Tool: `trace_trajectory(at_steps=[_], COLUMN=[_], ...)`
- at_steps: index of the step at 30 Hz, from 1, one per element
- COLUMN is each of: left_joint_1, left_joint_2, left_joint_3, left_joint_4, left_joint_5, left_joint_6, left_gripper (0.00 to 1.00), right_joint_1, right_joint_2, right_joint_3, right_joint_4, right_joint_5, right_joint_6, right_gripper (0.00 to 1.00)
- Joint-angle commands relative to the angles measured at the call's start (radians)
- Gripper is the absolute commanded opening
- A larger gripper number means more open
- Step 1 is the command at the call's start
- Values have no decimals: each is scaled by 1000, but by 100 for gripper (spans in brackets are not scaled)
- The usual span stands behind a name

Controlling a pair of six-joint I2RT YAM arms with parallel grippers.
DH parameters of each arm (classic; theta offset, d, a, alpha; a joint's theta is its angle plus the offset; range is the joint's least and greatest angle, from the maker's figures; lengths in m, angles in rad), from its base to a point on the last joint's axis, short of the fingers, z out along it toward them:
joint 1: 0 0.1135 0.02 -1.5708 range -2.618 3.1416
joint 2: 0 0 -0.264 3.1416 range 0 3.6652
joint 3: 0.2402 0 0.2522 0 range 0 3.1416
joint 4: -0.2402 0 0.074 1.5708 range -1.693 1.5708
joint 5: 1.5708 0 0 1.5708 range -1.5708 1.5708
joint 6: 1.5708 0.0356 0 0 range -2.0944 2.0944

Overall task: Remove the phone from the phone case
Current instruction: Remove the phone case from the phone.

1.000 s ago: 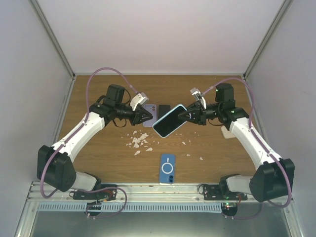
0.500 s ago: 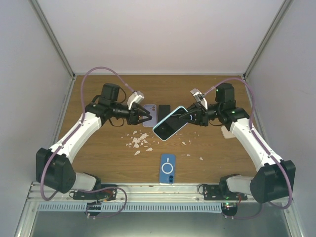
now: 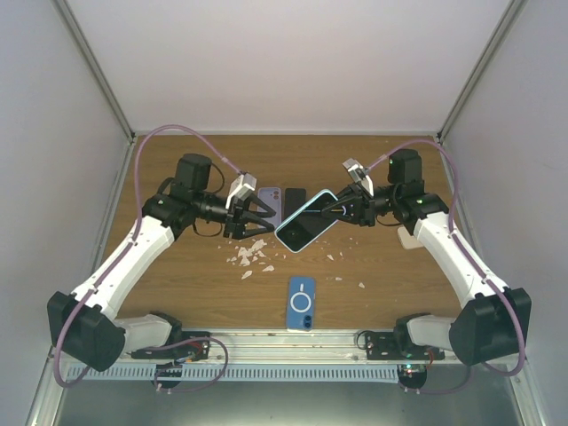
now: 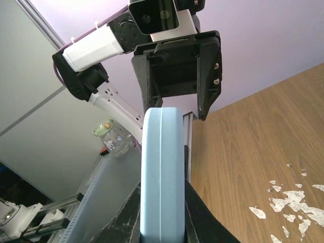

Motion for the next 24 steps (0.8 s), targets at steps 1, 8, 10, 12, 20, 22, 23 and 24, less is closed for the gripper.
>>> trace_trajectory(at_steps=[1,8,10,12,20,22,23,24], left_joint_1=[-18,-48,-48,-48,-45,-47,-47,-47], left_joint_2=[14,16,19,22,38,43,46,49], left_joint_3=[6,2,2,0,-9,-11,-11,-11], left_joint_4=[-5,-37,-34,-26,-7,-3,-2,-1], left_joint_5=[-9,-70,-82,-99,-157,-186,-201,-211], left_joint_6=[34,83,80,69,53,55,53,51], left_gripper=[51,47,45,43,34,32,31,30], right_joint_1=[0,2,4,7,9,10,11,12], right_joint_2=[-21,-18,-16,-16,-19,-19,-19,-19], right_joint_3=[27,31,31,32,35,35,35,36], right_joint_4=[24,21,21,18,-2,-6,-8,-9], right_joint_5=[-53,-56,-58,-59,-65,-66,-68,-68], right_joint_6=[-2,-7,-9,-13,-34,-39,-41,-44], right_gripper=[0,0,1,0,0,1,0,1])
